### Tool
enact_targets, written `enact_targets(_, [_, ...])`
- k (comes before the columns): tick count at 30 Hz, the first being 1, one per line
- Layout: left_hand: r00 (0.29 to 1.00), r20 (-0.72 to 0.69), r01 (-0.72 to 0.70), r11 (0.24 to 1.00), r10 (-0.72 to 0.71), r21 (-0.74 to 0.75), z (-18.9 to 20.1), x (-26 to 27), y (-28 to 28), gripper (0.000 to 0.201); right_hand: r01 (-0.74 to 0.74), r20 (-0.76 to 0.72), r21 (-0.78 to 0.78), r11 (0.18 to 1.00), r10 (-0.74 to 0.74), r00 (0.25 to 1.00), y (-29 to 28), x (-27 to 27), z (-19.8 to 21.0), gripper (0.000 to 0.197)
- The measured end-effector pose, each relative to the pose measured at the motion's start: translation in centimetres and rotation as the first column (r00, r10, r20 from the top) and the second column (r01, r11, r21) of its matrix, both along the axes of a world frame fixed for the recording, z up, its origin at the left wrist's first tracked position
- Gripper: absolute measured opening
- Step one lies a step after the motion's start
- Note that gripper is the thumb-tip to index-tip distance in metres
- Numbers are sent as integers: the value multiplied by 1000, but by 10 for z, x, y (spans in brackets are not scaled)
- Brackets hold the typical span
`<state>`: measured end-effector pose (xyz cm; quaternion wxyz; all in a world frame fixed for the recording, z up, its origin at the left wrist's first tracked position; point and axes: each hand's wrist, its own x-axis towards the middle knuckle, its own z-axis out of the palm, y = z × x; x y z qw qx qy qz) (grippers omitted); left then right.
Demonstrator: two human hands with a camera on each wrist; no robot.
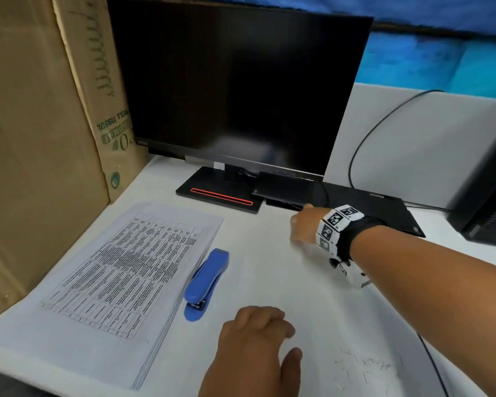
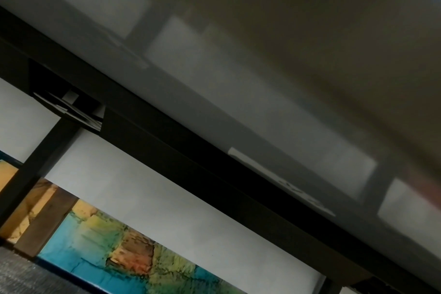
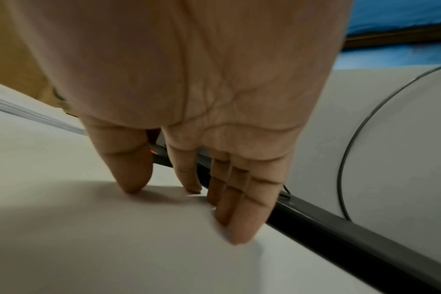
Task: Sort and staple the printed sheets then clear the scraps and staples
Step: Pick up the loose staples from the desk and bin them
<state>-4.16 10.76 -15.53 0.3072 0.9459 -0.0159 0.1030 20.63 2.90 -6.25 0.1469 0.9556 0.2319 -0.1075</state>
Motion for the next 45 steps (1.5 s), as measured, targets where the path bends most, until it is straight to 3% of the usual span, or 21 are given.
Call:
enact_targets(2, [999, -4, -35, 999, 35, -16, -3, -4, -1, 55, -24, -14, 13, 1000, 24, 1000, -12, -15, 8, 31])
enact_targets(4, [998, 11, -68, 998, 68, -15, 0, -7, -3, 46, -69, -84, -5, 998, 68, 994, -30, -35, 11, 34])
enact_targets(9, [999, 34, -43, 999, 43, 25, 10, -12, -2, 32, -214, -267, -47, 976, 194, 944, -95, -92, 1, 66])
enact_targets(12, [998, 51, -28, 996, 24, 83, 9, -13, -3, 31, -236, -328, 32, 971, 233, 915, -135, -124, 0, 55])
enact_targets(15, [998, 58, -32, 988, 24, 150, 9, -15, -7, 33, -216, -292, 225, 950, 277, 915, -160, -149, 5, 45])
enact_targets(19, [998, 58, -22, 973, 9, 228, 12, -17, -12, 31, -199, -53, 438, 876, 246, 968, -188, -167, 17, 27])
enact_targets(22, [998, 63, -22, 956, 3, 293, 15, -20, -17, 27, -123, 30, 571, 812, 128, 991, -211, -181, 21, 16])
enact_targets(25, [997, -62, 66, 886, -43, 459, 30, -23, -28, 23, 7, -4, 702, 712, -5, 1000, -236, -197, 20, 12])
enact_targets(29, [938, -345, 196, 795, 18, 573, 64, -11, -60, 37, 234, -170, 848, 475, -174, 970, -256, -214, 14, 14])
enact_targets(31, [897, -442, 279, 781, -4, 559, 75, 0, -78, 48, 340, -290, 883, 325, -193, 937, -257, -222, 9, 14])
enact_targets(33, [870, -491, 347, 763, -44, 546, 85, 10, -94, 54, 397, -361, 887, 237, -183, 914, -256, -229, 7, 15])
enact_targets(38, [857, -474, 478, 656, -202, 584, 102, 18, -128, 28, 402, -376, 897, 184, -159, 913, -255, -236, 15, 12])
enact_targets(45, [893, -343, 445, 686, -292, 575, 89, 22, -125, 24, 458, -451, 888, 32, -121, 884, -262, -231, 15, 10])
